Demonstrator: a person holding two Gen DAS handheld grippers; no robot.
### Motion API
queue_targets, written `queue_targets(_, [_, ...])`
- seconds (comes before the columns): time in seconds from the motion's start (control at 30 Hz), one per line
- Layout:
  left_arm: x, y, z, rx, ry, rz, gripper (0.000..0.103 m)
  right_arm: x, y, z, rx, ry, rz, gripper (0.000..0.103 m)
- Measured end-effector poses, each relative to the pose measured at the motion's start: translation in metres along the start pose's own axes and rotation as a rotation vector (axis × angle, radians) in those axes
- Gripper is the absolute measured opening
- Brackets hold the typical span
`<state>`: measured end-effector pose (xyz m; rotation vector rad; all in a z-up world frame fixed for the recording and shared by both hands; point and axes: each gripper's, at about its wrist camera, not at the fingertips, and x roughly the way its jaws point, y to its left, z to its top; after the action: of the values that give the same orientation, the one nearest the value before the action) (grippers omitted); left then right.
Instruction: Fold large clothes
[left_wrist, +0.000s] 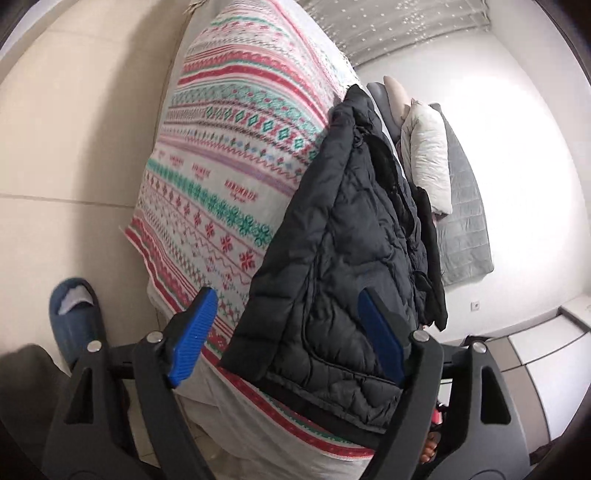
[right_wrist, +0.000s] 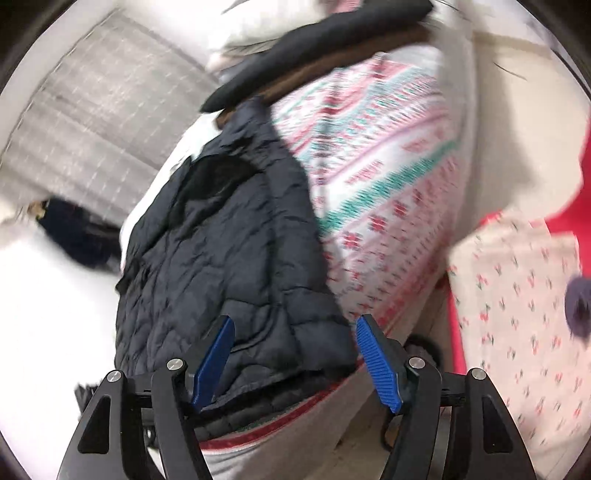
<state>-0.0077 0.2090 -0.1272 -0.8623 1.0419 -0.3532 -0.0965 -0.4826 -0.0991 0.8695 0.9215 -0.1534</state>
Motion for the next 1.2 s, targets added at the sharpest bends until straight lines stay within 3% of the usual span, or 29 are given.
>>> queue_targets(0.33, [-0.001, 0.024, -0.012, -0.101, -0.033, -0.062, 0.081, 0.024, -0.024, -0.005, 0.131, 0.081, 0.000, 0.070])
queue_targets(0.47, [0.013, 0.031, -0.021, -0.144, 0.000, -0.115, 0.083, 0.022, -0.027, -0.004, 0.180, 0.060, 0.008, 0.070])
queue_targets(0.6, [0.032, 0.034, -0.029, -0.149, 0.044, -0.081, 0.083, 0.032, -0.031, -0.004, 0.222, 0.087, 0.006, 0.070])
queue_targets(0.67, [0.036, 0.033, -0.029, -0.155, 0.038, -0.099, 0.083, 0.035, -0.031, -0.003, 0.231, 0.085, -0.004, 0.067])
queue_targets(0.7, [0.034, 0.030, -0.029, -0.149, 0.020, -0.121, 0.075, 0.036, -0.031, -0.004, 0.230, 0.082, 0.000, 0.052])
queue_targets(0.73, [0.030, 0.025, -0.029, -0.129, -0.001, -0.139, 0.053, 0.036, -0.029, -0.004, 0.219, 0.080, 0.011, 0.028])
queue_targets(0.83, [0.013, 0.003, -0.027, -0.017, -0.040, -0.142, 0.014, 0.030, -0.018, -0.005, 0.153, 0.041, 0.022, 0.011])
queue_targets(1.0, [-0.021, -0.024, -0.027, 0.073, -0.134, -0.182, 0.010, 0.006, -0.004, -0.007, 0.094, -0.066, 0.068, 0.006])
queue_targets(1.2, [-0.049, -0.055, -0.033, 0.187, -0.203, -0.117, 0.009, -0.033, 0.009, -0.009, 0.048, -0.201, 0.158, 0.004])
